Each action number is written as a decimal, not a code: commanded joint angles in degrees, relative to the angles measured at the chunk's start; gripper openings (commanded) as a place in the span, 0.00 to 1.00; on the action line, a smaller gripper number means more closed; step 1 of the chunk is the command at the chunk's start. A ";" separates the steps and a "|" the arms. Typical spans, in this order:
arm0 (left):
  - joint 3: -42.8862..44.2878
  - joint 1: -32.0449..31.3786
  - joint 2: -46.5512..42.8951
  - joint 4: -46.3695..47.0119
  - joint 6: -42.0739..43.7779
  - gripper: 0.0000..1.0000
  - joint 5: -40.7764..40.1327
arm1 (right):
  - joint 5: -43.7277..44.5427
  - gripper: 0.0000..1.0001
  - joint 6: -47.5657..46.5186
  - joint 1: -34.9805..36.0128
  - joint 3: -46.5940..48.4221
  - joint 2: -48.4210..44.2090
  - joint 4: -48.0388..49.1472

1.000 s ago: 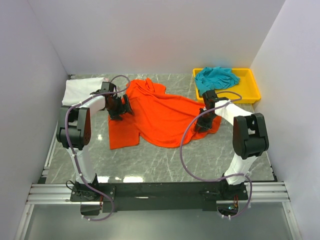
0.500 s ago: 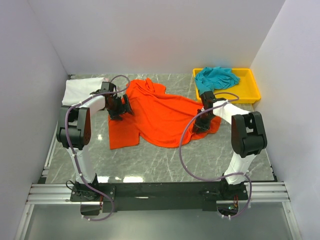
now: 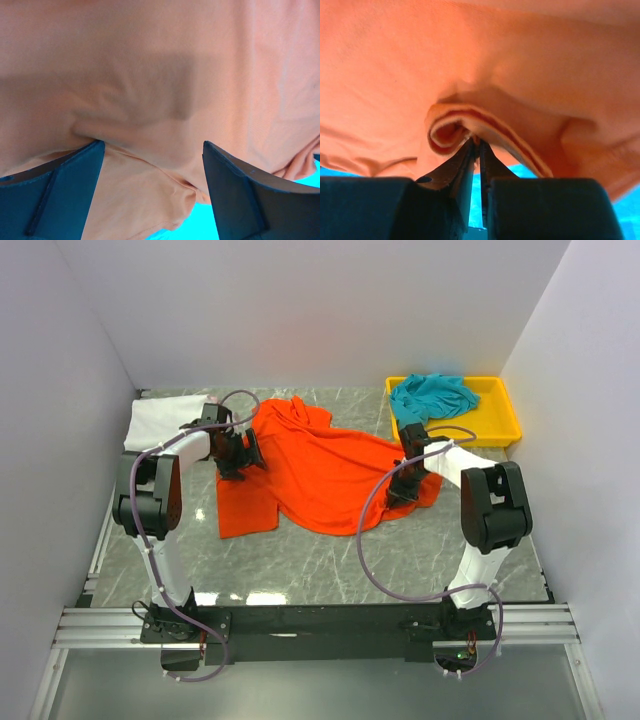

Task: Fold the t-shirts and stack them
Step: Flatten the tshirt out

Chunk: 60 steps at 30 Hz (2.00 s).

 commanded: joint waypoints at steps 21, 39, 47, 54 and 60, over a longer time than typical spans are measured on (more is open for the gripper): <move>-21.02 0.70 -32.49 -12.59 -11.59 0.87 -25.71 | -0.95 0.03 -5.65 0.40 -6.73 -22.12 -15.82; -33.51 0.35 -36.73 -16.02 -20.39 0.53 -25.00 | -3.50 0.03 -5.91 0.40 -14.99 -27.23 -14.50; -34.56 0.35 -34.53 -13.56 -20.83 0.44 -24.83 | -4.11 0.04 -4.60 0.40 -17.72 -29.51 -13.71; -35.88 0.35 -33.65 -12.68 -22.94 0.45 -25.18 | -3.24 0.04 -4.25 0.40 -18.07 -30.13 -14.32; -37.02 0.44 -32.07 -10.93 -23.03 0.38 -25.44 | -3.32 0.04 -4.07 0.40 -18.60 -30.04 -13.97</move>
